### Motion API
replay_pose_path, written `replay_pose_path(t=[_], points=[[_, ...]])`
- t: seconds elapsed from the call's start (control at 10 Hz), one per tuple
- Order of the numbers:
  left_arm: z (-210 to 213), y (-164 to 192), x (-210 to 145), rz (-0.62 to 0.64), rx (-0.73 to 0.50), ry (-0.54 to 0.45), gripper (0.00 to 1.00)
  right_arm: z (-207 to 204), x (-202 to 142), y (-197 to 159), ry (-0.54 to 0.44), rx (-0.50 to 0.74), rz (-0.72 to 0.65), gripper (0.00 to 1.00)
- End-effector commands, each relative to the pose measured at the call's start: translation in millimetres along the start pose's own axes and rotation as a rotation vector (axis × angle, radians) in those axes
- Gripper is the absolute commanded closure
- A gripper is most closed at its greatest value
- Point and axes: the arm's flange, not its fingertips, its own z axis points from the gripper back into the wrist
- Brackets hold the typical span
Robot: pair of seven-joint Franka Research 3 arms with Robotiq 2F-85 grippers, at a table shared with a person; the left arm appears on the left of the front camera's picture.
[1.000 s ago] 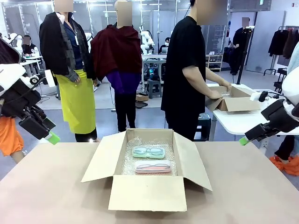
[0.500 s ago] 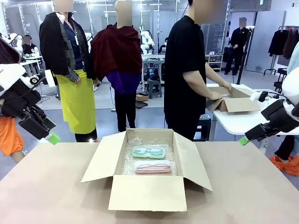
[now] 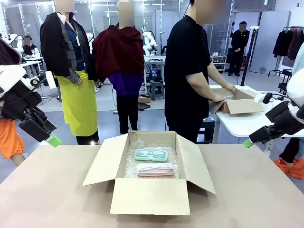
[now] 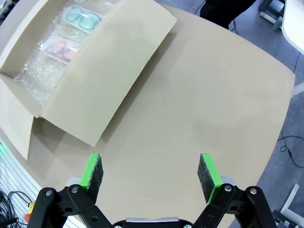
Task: Pack the glasses set securely to prepare it for shipping.
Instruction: Position the Package Box on the left side of the table.
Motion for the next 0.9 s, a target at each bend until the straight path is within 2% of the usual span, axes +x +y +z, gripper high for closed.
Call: replay_pose_path(t=[0.0, 0.1, 0.3, 0.6, 0.7, 0.8], points=[[0.0, 0.0, 0.0, 0.0, 0.0, 0.0, 0.0, 1.1, 0.2, 1.2, -0.003, -0.004, 0.001, 0.0], [-5.7, 29.7, 8.9, 0.143, -0.124, 0.011, 0.0, 1.1, 0.2, 1.2, -0.003, -0.004, 0.001, 0.0], [-24.1, 80.3, 5.5, 0.345, -0.292, 0.001, 0.0, 1.1, 0.2, 1.2, -0.003, -0.004, 0.001, 0.0], [-61.7, 135.3, -21.2, 0.542, -0.346, -0.062, 0.0, 1.1, 0.2, 1.2, -0.003, -0.004, 0.001, 0.0], [-79.7, 161.3, -37.2, 0.623, -0.429, -0.108, 0.0, 1.1, 0.2, 1.2, -0.003, -0.004, 0.001, 0.0], [-95.6, 180.3, -52.7, 0.673, -0.459, -0.135, 0.0, 1.1, 0.2, 1.2, -0.003, -0.004, 0.001, 0.0]])
